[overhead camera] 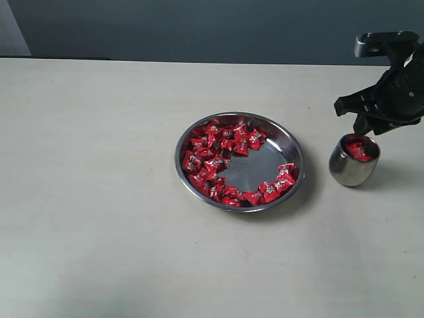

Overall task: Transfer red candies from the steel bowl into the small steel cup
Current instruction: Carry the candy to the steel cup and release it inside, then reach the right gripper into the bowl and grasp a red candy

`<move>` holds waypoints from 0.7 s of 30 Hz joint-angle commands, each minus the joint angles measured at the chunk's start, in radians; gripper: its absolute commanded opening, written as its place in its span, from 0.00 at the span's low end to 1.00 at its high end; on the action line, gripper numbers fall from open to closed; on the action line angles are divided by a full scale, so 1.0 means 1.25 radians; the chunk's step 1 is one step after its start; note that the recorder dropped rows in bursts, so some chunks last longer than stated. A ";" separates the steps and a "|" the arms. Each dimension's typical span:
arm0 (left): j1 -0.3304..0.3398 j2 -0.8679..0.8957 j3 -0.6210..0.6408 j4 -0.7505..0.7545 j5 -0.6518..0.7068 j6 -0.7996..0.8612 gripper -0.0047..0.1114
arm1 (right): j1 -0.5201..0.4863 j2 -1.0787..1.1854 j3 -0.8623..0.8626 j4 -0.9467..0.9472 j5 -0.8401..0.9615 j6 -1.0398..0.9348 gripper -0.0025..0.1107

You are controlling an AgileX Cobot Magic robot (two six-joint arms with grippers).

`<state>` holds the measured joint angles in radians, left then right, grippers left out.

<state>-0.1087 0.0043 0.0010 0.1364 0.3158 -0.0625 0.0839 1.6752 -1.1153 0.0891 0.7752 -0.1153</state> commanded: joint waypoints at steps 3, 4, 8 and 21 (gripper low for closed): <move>-0.002 -0.003 -0.001 -0.001 -0.005 -0.005 0.04 | -0.005 -0.004 0.003 -0.011 -0.026 0.006 0.37; -0.002 -0.003 -0.001 -0.001 -0.005 -0.005 0.04 | -0.005 -0.004 0.003 -0.011 -0.030 0.006 0.37; -0.002 -0.003 -0.001 -0.001 -0.005 -0.005 0.04 | 0.014 -0.004 0.002 0.129 -0.035 -0.061 0.37; -0.002 -0.003 -0.001 -0.001 -0.005 -0.005 0.04 | 0.218 0.043 0.002 0.365 -0.229 -0.330 0.37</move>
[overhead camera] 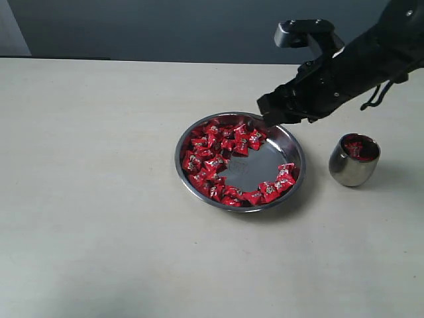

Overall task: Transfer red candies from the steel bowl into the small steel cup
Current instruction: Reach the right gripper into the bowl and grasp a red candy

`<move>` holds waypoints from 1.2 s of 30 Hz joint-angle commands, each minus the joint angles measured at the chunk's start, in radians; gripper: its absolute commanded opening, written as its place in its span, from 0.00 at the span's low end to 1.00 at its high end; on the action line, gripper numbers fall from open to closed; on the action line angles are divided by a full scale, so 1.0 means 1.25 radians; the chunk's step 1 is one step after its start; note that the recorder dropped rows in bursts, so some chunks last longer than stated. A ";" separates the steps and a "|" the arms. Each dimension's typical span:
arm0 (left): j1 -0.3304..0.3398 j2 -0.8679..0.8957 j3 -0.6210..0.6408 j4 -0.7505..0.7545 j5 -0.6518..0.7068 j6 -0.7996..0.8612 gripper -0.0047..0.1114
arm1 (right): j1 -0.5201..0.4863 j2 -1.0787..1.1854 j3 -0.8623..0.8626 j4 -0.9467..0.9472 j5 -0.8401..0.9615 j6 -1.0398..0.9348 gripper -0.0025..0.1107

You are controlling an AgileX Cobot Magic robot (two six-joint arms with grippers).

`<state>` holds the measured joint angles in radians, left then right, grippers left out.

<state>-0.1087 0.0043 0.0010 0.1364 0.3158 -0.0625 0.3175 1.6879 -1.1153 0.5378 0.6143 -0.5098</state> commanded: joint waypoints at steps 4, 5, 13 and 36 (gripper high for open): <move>-0.002 -0.003 -0.001 -0.001 -0.005 -0.005 0.04 | 0.041 0.090 0.002 0.007 -0.191 -0.014 0.37; -0.002 -0.003 -0.001 -0.001 -0.005 -0.005 0.04 | 0.041 0.106 -0.004 0.007 -0.203 -0.014 0.37; -0.002 -0.003 -0.001 -0.001 -0.005 -0.005 0.04 | 0.044 0.231 -0.125 0.006 -0.158 -0.014 0.37; -0.002 -0.003 -0.001 -0.001 -0.005 -0.005 0.04 | 0.059 0.375 -0.214 -0.013 -0.076 -0.013 0.37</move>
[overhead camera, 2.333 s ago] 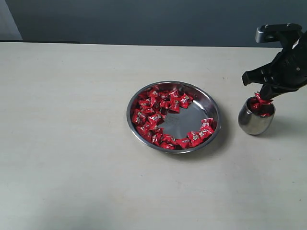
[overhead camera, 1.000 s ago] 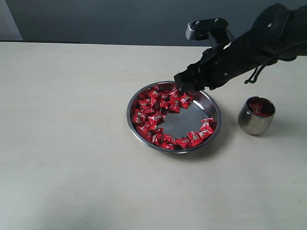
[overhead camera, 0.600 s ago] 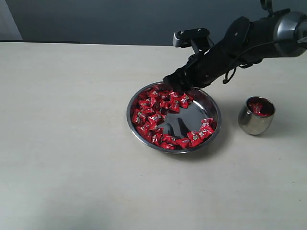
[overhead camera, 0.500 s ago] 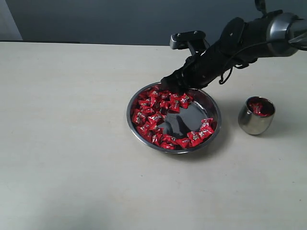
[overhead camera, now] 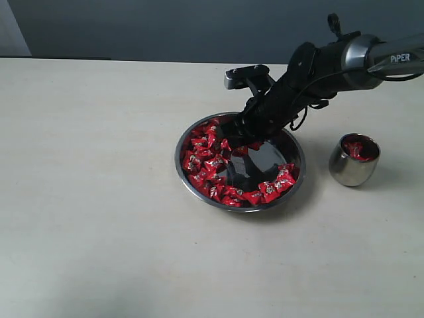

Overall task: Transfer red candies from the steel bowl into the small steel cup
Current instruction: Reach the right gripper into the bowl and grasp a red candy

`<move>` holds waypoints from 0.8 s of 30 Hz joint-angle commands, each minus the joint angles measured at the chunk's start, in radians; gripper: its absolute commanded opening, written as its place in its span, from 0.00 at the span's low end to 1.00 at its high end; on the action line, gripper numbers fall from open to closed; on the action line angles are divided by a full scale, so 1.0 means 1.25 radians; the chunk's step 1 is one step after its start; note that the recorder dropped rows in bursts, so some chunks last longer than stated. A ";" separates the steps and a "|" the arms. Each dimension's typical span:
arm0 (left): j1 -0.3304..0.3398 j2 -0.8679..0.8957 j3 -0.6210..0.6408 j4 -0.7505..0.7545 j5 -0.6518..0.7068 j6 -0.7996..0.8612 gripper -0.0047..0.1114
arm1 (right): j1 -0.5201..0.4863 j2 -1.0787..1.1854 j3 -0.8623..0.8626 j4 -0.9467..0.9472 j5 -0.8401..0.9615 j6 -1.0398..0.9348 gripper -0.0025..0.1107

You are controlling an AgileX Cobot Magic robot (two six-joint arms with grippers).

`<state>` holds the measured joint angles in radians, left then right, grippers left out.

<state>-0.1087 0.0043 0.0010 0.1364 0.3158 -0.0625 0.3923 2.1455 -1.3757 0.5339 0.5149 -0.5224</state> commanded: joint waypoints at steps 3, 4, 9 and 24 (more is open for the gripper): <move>-0.002 -0.003 -0.001 -0.001 -0.005 -0.005 0.04 | -0.001 0.012 -0.006 -0.028 0.004 -0.001 0.37; -0.002 -0.003 -0.001 -0.001 -0.005 -0.005 0.04 | -0.001 0.012 -0.006 -0.030 0.004 -0.001 0.37; -0.002 -0.003 -0.001 -0.001 -0.005 -0.005 0.04 | -0.001 0.012 -0.006 -0.031 0.004 -0.001 0.26; -0.002 -0.003 -0.001 -0.001 -0.005 -0.005 0.04 | -0.001 -0.065 -0.006 -0.035 0.114 0.000 0.02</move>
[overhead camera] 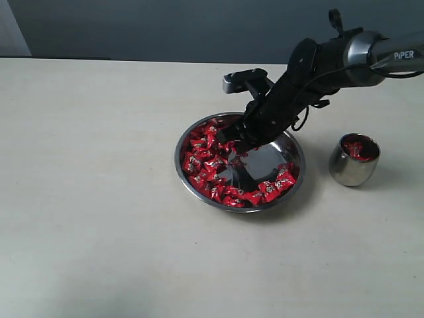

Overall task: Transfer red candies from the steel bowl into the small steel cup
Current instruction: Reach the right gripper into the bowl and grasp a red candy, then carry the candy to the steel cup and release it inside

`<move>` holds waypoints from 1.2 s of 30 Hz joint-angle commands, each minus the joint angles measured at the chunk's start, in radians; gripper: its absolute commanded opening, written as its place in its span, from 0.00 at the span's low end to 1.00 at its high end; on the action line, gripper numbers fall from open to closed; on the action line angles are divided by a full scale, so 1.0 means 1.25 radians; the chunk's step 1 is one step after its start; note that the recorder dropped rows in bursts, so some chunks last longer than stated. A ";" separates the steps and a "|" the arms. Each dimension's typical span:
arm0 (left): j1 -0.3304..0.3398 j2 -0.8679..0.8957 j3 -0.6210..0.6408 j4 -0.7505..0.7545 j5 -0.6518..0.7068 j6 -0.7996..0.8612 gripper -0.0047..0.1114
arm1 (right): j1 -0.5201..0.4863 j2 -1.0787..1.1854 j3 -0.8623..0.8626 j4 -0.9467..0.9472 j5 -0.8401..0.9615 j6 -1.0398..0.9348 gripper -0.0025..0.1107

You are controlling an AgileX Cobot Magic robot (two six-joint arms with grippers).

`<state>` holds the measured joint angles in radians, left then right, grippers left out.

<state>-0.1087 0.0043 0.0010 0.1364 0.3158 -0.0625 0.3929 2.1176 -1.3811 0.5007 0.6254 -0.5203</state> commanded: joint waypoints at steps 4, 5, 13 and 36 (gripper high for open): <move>-0.002 -0.003 -0.001 -0.001 -0.005 -0.005 0.04 | -0.003 -0.118 0.001 -0.045 0.059 0.014 0.02; -0.002 -0.003 -0.001 -0.001 -0.005 -0.005 0.04 | -0.004 -0.154 0.001 -0.103 0.079 0.065 0.02; -0.002 -0.003 -0.001 -0.001 -0.005 -0.005 0.04 | -0.064 -0.395 0.082 -0.297 0.144 0.272 0.02; -0.002 -0.003 -0.001 -0.001 -0.005 -0.005 0.04 | -0.226 -0.376 0.335 -0.310 -0.054 0.310 0.02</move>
<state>-0.1087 0.0043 0.0010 0.1364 0.3158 -0.0625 0.1160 1.6215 -0.9666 0.1180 0.5851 -0.1376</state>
